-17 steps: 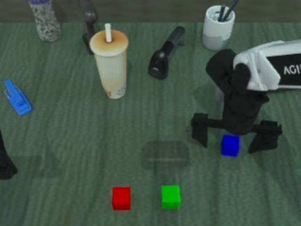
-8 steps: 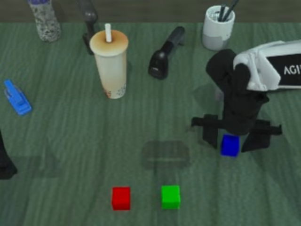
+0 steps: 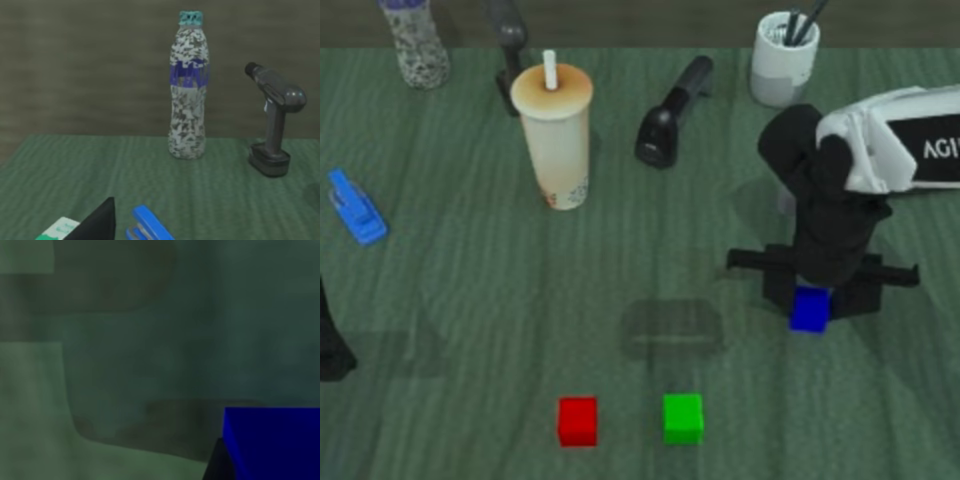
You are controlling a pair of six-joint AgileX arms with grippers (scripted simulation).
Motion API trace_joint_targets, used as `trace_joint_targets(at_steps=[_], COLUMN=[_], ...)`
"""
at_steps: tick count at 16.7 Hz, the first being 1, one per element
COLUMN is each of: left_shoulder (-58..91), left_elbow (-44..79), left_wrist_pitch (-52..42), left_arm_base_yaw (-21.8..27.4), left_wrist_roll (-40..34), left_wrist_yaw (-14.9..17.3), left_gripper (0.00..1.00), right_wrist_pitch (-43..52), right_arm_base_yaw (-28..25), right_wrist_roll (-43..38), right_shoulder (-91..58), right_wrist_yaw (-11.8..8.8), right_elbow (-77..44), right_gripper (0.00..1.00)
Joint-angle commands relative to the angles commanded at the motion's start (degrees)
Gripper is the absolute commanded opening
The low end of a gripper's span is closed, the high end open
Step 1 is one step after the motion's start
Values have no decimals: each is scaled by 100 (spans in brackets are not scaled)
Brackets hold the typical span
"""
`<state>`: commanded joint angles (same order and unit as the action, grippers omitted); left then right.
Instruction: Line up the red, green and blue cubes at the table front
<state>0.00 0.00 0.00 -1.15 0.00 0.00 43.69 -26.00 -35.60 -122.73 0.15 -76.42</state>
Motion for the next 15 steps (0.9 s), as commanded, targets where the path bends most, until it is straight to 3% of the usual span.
trace_joint_targets(at_steps=[6,12,15], left_shoulder=[0,0,0], left_elbow=[0,0,0], left_wrist_pitch=[0,0,0], left_arm_base_yaw=[0,0,0], left_wrist_roll=[0,0,0], left_wrist_yaw=[0,0,0], left_gripper=[100,100,100], right_wrist_pitch=[173,1369,1477], right_arm_base_yaw=[2,-31,-34], right_wrist_roll=[39,45,53], right_shoulder=[166,666,751], right_wrist_yaw=[61,58,56], right_elbow=[-107,-742,-814], right_gripper=[0,0,0])
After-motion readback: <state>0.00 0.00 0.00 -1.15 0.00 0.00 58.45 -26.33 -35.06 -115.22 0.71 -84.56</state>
